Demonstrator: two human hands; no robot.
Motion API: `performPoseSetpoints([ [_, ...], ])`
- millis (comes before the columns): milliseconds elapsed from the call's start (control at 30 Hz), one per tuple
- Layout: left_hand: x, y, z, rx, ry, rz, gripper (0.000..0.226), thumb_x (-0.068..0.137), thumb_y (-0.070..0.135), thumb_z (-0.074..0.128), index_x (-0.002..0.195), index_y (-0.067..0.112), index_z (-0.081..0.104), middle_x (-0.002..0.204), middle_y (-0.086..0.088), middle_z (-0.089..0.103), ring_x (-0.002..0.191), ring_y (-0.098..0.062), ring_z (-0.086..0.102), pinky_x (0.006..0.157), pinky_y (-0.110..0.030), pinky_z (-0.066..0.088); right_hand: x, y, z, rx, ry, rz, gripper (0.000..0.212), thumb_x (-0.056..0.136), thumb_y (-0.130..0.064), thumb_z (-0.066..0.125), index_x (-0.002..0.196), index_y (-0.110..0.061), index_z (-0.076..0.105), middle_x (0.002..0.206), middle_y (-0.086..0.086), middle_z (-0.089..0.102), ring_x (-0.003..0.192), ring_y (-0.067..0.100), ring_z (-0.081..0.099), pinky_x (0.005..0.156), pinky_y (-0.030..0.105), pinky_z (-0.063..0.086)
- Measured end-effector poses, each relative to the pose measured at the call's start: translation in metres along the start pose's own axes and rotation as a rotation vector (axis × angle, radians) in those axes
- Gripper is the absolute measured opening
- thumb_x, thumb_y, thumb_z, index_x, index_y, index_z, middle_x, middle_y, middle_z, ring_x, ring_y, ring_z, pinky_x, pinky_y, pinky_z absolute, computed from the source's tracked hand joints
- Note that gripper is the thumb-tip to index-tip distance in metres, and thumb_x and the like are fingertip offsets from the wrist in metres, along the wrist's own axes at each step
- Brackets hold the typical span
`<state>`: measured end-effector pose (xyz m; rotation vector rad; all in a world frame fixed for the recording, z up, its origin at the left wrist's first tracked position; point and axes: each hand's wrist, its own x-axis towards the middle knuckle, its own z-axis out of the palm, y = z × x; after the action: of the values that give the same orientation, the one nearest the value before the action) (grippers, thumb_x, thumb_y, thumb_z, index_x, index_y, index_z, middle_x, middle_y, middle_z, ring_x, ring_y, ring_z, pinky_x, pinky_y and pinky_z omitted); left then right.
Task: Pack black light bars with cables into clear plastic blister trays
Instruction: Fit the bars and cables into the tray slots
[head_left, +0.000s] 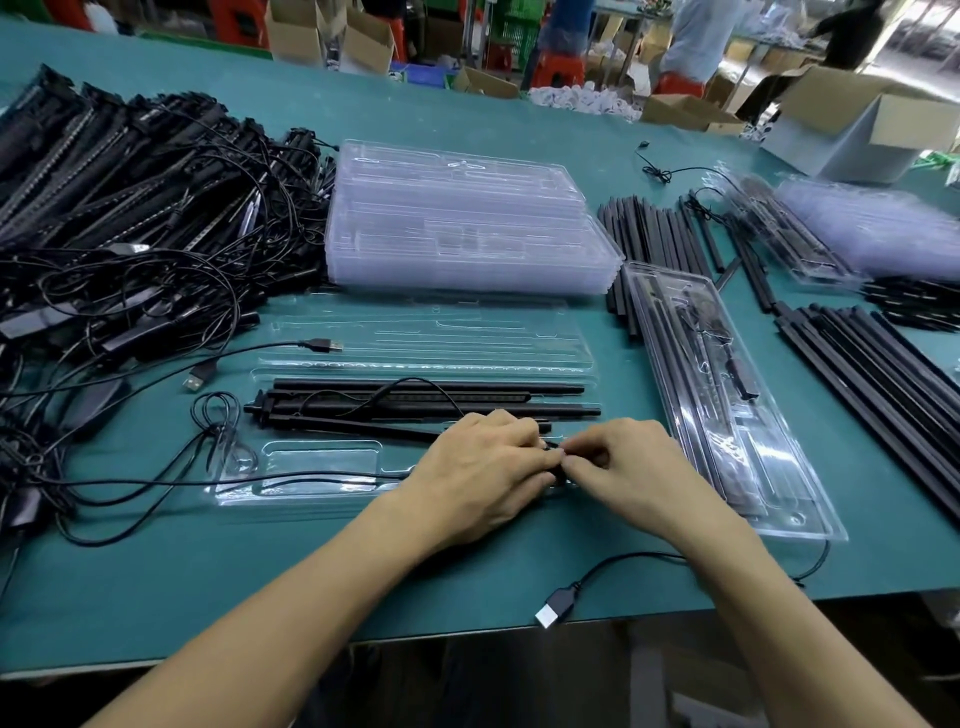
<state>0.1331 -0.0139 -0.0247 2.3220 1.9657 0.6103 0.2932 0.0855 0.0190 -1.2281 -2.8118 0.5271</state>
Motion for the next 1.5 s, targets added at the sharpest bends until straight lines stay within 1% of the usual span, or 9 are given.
performPoseSetpoints([
  [100, -0.001, -0.001, 0.002, -0.069, 0.012, -0.032, 0.033, 0.097, 0.037, 0.055, 0.122, 0.019, 0.065, 0.105, -0.004, 0.067, 0.098, -0.028, 0.06, 0.086, -0.043, 0.046, -0.002, 0.0, 0.001, 0.06, 0.033, 0.01, 0.016, 0.081, -0.048, 0.065, 0.092, -0.04, 0.074, 0.084, -0.016, 0.073, 0.087, 0.007, 0.066, 0.079, 0.029, 0.051],
  [233, -0.002, 0.0, 0.003, -0.128, 0.035, -0.061, 0.031, 0.096, 0.037, 0.057, 0.113, 0.014, 0.067, 0.109, -0.004, 0.066, 0.103, -0.025, 0.058, 0.09, -0.042, 0.046, -0.001, 0.0, 0.01, 0.057, 0.121, 0.052, 0.007, 0.082, -0.042, 0.072, 0.082, -0.035, 0.073, 0.074, -0.015, 0.066, 0.083, 0.008, 0.065, 0.069, 0.026, 0.044],
  [467, -0.003, -0.005, 0.001, -0.242, 0.041, -0.075, 0.021, 0.093, 0.03, 0.064, 0.098, 0.015, 0.078, 0.12, -0.001, 0.067, 0.113, -0.022, 0.06, 0.095, -0.038, 0.048, 0.0, -0.004, 0.011, 0.106, 0.086, 0.091, 0.017, 0.079, -0.025, 0.074, 0.079, -0.039, 0.066, 0.076, -0.018, 0.065, 0.082, 0.011, 0.064, 0.078, 0.032, 0.052],
  [633, -0.013, -0.02, -0.023, -0.095, 0.224, -0.086, 0.018, 0.082, 0.033, 0.073, 0.092, 0.018, 0.076, 0.102, 0.002, 0.073, 0.103, -0.023, 0.066, 0.09, -0.04, 0.051, -0.003, -0.008, 0.012, 0.057, 0.111, 0.047, 0.027, 0.084, -0.023, 0.07, 0.102, -0.043, 0.068, 0.084, -0.016, 0.067, 0.089, 0.014, 0.061, 0.077, 0.031, 0.049],
  [733, -0.03, -0.04, -0.038, 0.043, 0.252, -0.334, 0.036, 0.085, 0.053, 0.066, 0.109, 0.026, 0.072, 0.112, 0.007, 0.068, 0.108, -0.021, 0.06, 0.094, -0.041, 0.046, -0.009, -0.01, 0.018, -0.116, 0.157, -0.055, 0.027, 0.091, -0.023, 0.064, 0.112, -0.04, 0.069, 0.098, -0.01, 0.068, 0.099, 0.02, 0.06, 0.083, 0.035, 0.048],
  [867, -0.053, -0.056, -0.039, -0.026, 0.245, -0.383, 0.038, 0.094, 0.038, 0.063, 0.126, 0.018, 0.067, 0.119, 0.003, 0.066, 0.112, -0.022, 0.058, 0.095, -0.041, 0.051, -0.017, -0.01, 0.022, -0.204, 0.23, -0.132, 0.033, 0.095, -0.021, 0.06, 0.12, -0.042, 0.065, 0.088, -0.006, 0.068, 0.083, 0.026, 0.064, 0.065, 0.036, 0.051],
  [1067, -0.059, -0.052, -0.036, 0.104, 0.16, -0.28, 0.044, 0.095, 0.035, 0.047, 0.117, 0.006, 0.071, 0.112, -0.008, 0.073, 0.103, -0.029, 0.065, 0.093, -0.042, 0.054, -0.021, -0.012, 0.02, -0.348, 0.118, -0.164, 0.038, 0.103, -0.033, 0.042, 0.134, -0.054, 0.047, 0.102, -0.009, 0.066, 0.087, 0.024, 0.065, 0.066, 0.033, 0.047],
  [1200, -0.059, -0.059, -0.035, 0.06, 0.157, -0.324, 0.038, 0.093, 0.037, 0.063, 0.12, 0.011, 0.068, 0.113, -0.003, 0.07, 0.106, -0.026, 0.059, 0.097, -0.042, 0.049, -0.023, -0.019, 0.016, -0.362, 0.027, -0.132, 0.034, 0.101, -0.051, 0.033, 0.132, -0.056, 0.047, 0.119, -0.016, 0.06, 0.1, 0.022, 0.063, 0.075, 0.033, 0.048],
  [1500, -0.058, -0.068, -0.033, -0.065, 0.179, -0.361, 0.039, 0.09, 0.041, 0.065, 0.121, 0.017, 0.066, 0.105, 0.003, 0.059, 0.098, -0.016, 0.047, 0.096, -0.036, 0.04, -0.025, -0.029, 0.011, -0.375, -0.087, -0.123, 0.04, 0.098, -0.053, 0.034, 0.133, -0.045, 0.051, 0.119, -0.01, 0.052, 0.112, 0.018, 0.051, 0.081, 0.036, 0.048],
])
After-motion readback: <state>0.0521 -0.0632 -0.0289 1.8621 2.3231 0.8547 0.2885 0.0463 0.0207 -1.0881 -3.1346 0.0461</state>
